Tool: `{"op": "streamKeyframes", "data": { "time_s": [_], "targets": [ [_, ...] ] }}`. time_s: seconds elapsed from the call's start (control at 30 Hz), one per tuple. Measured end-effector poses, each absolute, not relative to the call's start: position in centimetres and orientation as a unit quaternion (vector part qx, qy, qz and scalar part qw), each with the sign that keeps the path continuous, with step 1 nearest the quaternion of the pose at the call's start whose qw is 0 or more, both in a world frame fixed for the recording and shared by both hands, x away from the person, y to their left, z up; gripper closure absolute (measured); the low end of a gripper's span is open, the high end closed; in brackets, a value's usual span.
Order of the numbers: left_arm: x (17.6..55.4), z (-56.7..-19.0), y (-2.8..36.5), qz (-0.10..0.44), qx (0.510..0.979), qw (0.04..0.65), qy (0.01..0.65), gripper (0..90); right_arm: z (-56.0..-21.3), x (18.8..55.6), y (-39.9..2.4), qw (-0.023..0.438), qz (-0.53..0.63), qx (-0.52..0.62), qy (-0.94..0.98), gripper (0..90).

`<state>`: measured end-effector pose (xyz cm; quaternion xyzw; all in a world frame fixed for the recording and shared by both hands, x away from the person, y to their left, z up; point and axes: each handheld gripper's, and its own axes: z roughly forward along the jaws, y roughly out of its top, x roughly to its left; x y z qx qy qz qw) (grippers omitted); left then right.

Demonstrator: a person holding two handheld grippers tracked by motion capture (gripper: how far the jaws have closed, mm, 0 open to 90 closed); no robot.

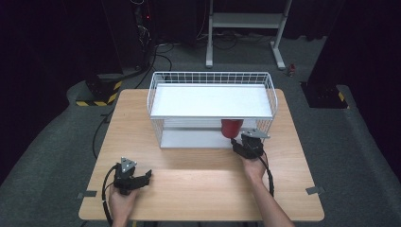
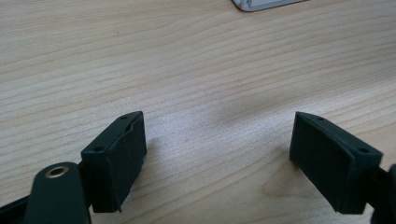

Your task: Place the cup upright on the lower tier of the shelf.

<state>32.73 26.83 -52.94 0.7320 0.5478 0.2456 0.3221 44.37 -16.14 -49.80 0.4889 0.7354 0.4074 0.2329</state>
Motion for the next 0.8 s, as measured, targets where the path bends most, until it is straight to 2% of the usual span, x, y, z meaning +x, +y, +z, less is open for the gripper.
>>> {"op": "streamKeyframes", "data": {
  "time_s": [0.8],
  "targets": [
    [32.7,-52.9,26.8,0.246,0.732,0.322,0.548,18.7,-48.5,42.4,-18.8,0.222,0.441,0.471,0.731,44.9]
  ]
}}
